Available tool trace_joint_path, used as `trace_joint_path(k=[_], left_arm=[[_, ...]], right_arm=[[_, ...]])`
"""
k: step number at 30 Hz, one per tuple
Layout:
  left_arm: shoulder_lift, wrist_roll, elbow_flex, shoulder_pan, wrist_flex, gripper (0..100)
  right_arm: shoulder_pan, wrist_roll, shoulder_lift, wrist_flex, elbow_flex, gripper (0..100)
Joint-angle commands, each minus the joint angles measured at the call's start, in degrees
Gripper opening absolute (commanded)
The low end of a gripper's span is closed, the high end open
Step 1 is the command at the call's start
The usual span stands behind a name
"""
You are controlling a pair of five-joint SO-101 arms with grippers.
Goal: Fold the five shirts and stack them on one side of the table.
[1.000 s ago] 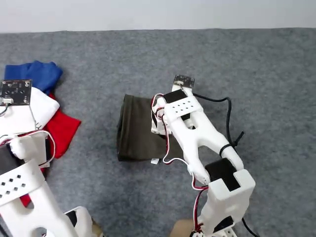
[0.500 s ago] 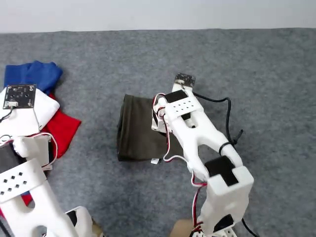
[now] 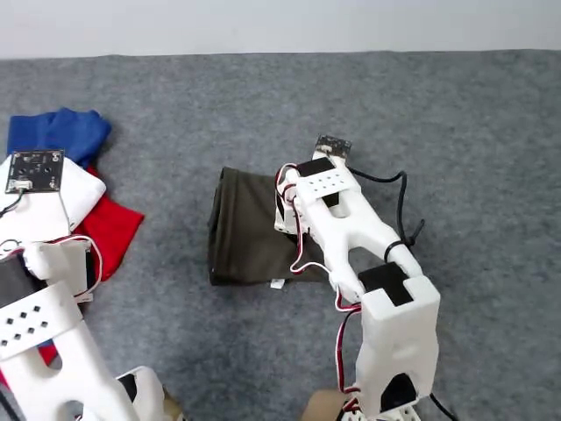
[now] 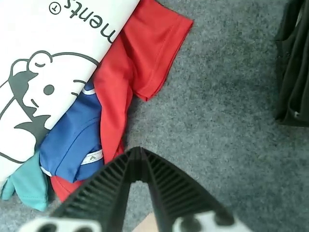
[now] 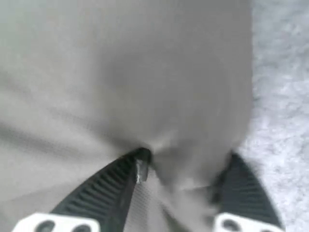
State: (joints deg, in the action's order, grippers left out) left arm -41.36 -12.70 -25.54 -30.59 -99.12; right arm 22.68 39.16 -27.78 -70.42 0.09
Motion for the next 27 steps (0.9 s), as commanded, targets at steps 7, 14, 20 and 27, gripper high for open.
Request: trace_joint_path(k=[7, 14, 20, 27], left_arm=[[-1.05, -0.44, 0.57, 0.18, 0.88, 0], [-1.05, -0.44, 2.42, 0.18, 0.7, 0], [-1.05, -0.44, 4.97, 0.18, 0.44, 0], [-1.05, -0.35, 4.79, 0.35, 0.44, 0]], right_arm=[[-0.75, -4.48, -0.22, -5.49, -3.87, 0.9], [-8.57, -20.75, 8.48, -11.21, -5.71, 0.9], [-16.04, -50.46, 11.3, -5.41, -5.71, 0.9], [-21.93, -72.53, 11.12, 5.58, -5.71, 0.9]])
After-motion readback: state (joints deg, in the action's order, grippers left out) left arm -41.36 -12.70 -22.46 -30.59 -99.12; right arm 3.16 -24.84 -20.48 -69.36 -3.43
